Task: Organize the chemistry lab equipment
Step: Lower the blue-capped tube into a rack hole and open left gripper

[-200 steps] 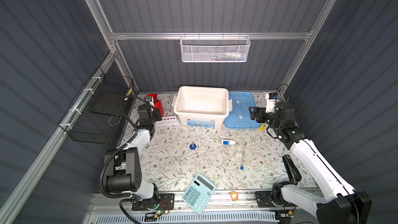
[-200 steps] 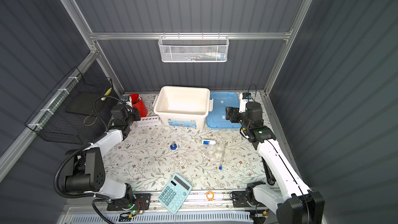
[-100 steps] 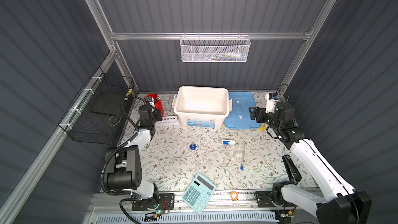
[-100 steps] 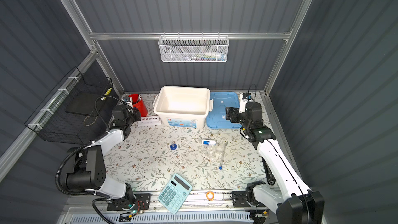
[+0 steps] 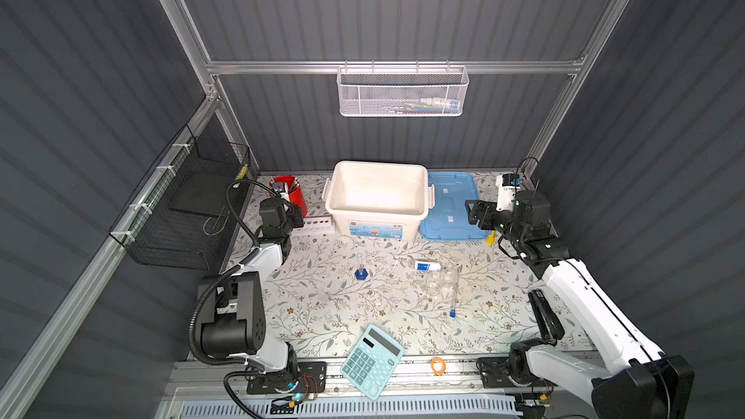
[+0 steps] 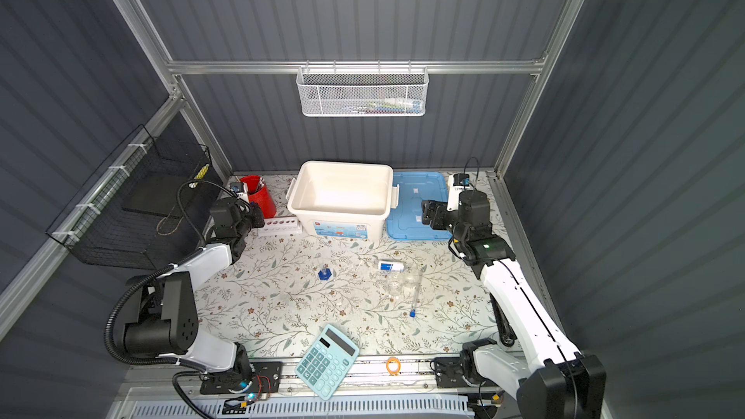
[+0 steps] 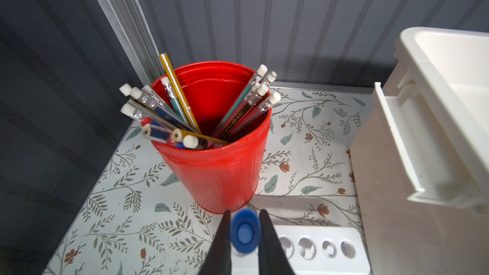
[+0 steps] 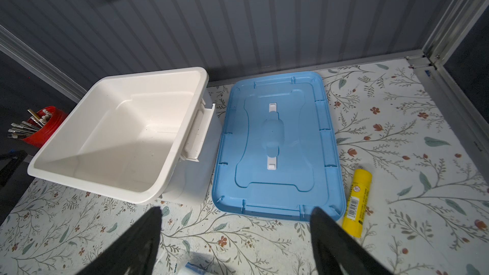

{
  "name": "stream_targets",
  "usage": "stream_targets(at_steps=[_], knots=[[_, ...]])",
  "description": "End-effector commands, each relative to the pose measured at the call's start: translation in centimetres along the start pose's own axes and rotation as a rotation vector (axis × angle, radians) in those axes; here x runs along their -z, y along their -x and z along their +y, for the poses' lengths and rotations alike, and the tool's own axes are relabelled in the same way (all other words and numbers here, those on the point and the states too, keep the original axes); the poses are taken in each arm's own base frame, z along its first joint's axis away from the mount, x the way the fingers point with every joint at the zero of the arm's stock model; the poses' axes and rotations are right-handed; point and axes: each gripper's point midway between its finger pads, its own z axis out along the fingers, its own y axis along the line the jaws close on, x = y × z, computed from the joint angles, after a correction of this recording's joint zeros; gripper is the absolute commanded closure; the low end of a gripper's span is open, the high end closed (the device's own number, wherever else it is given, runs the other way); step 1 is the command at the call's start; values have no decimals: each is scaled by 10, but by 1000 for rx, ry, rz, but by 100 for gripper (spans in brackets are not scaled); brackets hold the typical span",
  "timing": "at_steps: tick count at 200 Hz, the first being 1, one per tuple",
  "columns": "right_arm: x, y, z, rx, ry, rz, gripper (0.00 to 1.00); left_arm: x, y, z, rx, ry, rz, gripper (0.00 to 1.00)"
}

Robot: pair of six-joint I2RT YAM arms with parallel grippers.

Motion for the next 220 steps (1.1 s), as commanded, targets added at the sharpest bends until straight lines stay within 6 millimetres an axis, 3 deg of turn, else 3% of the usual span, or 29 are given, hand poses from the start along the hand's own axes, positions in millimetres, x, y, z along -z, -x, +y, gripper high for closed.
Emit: stream_targets(at_steps=[1, 135, 173, 220], knots=[[0, 6, 0, -7, -3, -10, 12, 0, -4, 1, 16, -4, 4, 96], [2, 9, 3, -10, 4, -12, 13, 11, 11, 1, -4, -4, -31, 73], [4, 10, 4, -11, 9, -16, 13, 14, 12, 4, -5, 5, -37, 54], [8, 10, 3, -10, 2, -21, 13, 16, 16, 4, -5, 6, -47, 42]])
